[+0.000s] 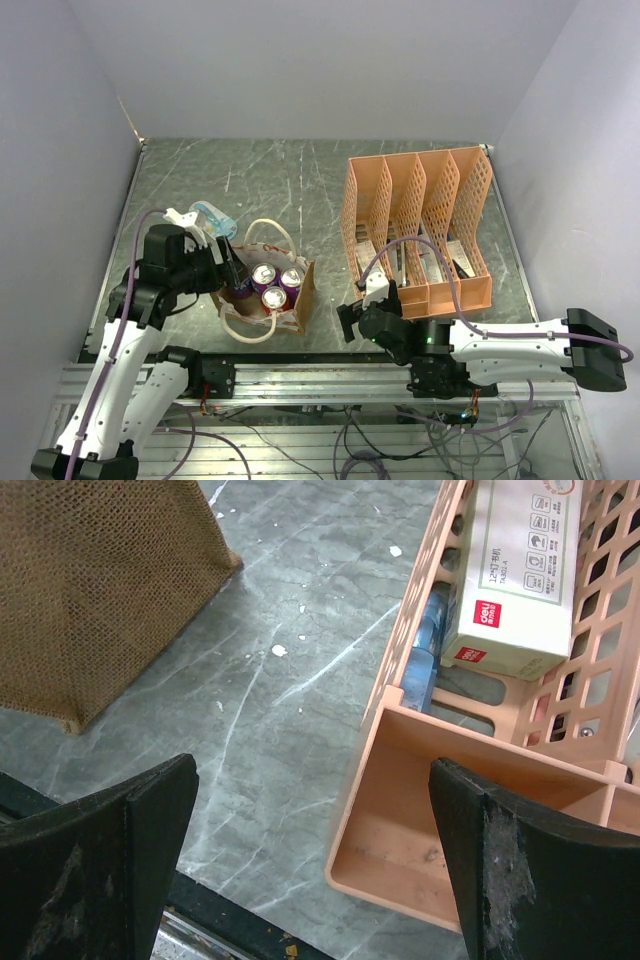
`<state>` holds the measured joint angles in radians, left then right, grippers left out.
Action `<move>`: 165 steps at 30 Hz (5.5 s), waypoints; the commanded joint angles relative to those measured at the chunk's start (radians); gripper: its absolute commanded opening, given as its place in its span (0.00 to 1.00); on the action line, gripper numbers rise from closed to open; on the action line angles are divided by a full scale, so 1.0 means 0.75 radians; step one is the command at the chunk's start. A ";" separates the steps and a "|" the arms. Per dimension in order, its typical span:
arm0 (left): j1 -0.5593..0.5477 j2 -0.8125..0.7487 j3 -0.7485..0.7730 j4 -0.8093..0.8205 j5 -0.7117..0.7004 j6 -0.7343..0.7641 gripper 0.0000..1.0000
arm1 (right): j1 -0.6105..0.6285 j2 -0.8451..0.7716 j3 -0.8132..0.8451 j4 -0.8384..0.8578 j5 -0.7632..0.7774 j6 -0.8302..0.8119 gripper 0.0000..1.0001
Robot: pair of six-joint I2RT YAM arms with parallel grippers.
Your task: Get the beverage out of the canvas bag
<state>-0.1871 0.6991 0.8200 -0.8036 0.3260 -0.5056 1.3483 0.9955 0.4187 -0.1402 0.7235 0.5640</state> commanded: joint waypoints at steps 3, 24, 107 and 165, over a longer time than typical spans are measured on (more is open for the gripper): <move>-0.081 -0.049 -0.045 -0.074 -0.070 -0.016 0.91 | 0.005 -0.017 0.029 0.008 0.042 0.013 1.00; -0.751 0.284 0.017 0.047 -0.627 -0.380 0.86 | 0.006 0.050 0.059 -0.016 0.062 0.029 1.00; -1.142 0.253 0.545 -0.511 -1.962 -0.510 0.07 | 0.005 0.057 0.063 -0.023 0.071 0.042 1.00; 0.630 0.659 -0.010 0.318 -0.850 -0.255 0.07 | 0.008 0.096 0.079 -0.034 0.076 0.047 1.00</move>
<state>0.2436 1.1870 0.8104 -0.6788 -0.3614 -0.7086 1.3495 1.0687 0.4568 -0.1673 0.7559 0.5900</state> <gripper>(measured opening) 0.761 0.999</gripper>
